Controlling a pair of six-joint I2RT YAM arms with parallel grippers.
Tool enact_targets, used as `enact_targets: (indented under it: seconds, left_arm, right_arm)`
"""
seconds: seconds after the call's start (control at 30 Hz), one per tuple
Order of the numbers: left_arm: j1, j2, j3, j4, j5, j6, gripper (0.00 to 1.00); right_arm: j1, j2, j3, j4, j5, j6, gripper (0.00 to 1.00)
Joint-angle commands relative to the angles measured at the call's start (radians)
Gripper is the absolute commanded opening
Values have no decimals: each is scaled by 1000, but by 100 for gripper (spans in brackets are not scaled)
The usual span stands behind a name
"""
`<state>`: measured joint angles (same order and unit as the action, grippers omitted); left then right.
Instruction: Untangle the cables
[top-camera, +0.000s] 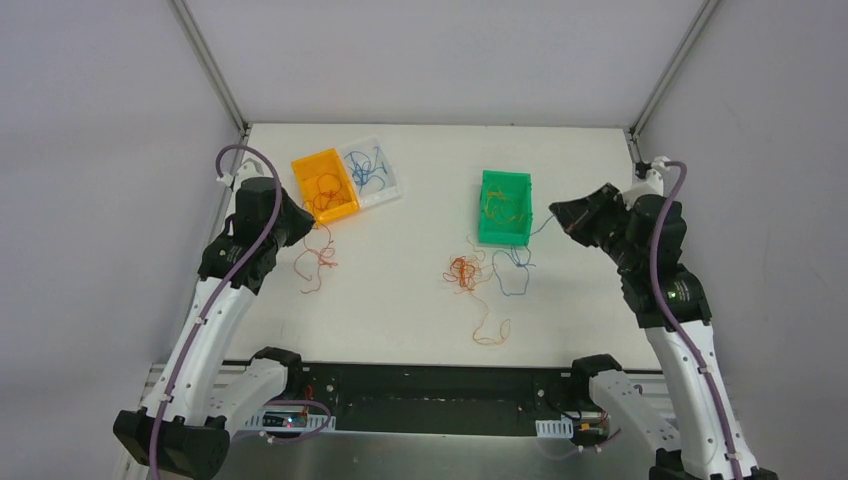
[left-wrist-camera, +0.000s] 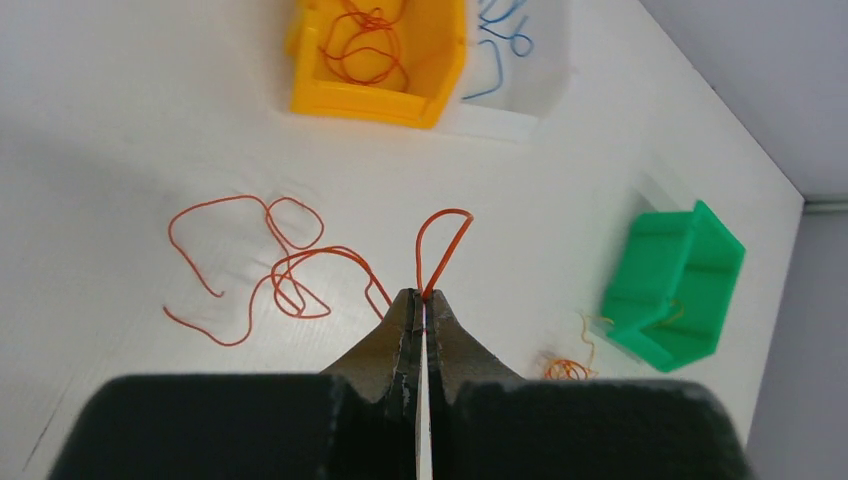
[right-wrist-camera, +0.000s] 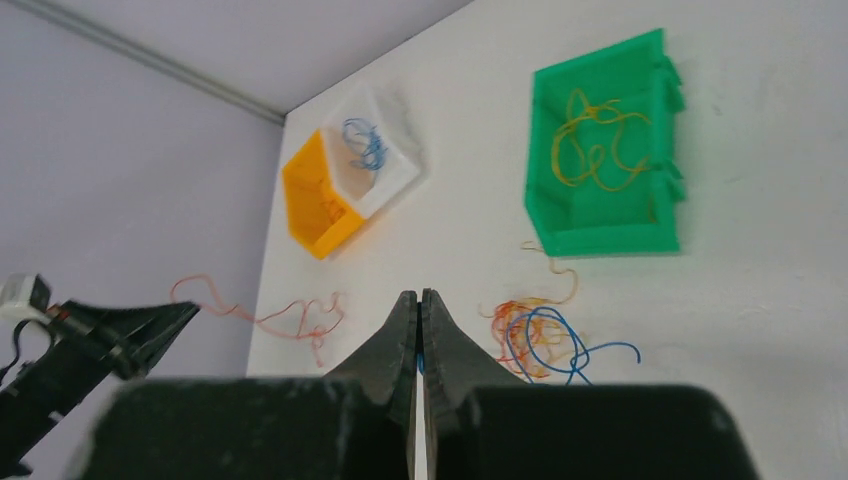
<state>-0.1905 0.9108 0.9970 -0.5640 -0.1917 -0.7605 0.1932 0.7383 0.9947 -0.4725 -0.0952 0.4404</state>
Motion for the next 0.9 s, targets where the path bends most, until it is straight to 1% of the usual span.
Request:
enact_targets:
  seconds: [0.0, 0.17, 0.37, 0.53, 0.73, 0.87]
  left_arm:
    - [-18, -45, 72, 44, 79, 69, 0]
    - [-18, -108, 35, 44, 13, 73, 0]
    - [-18, -155, -11, 45, 25, 70, 0]
    - [-18, -188, -31, 46, 35, 110, 0]
    - [-18, -228, -69, 43, 33, 156, 0]
    - [-18, -248, -90, 40, 17, 168, 0]
  right_arm:
    - [90, 82, 167, 82, -155, -38, 0]
    - [210, 235, 349, 106, -116, -62, 0]
    - [314, 467, 537, 170, -113, -56, 0]
    - [365, 683, 705, 223, -105, -55, 0]
    - [392, 946, 920, 279, -110, -50, 0]
    - [413, 1154, 1125, 301, -117, -41, 0]
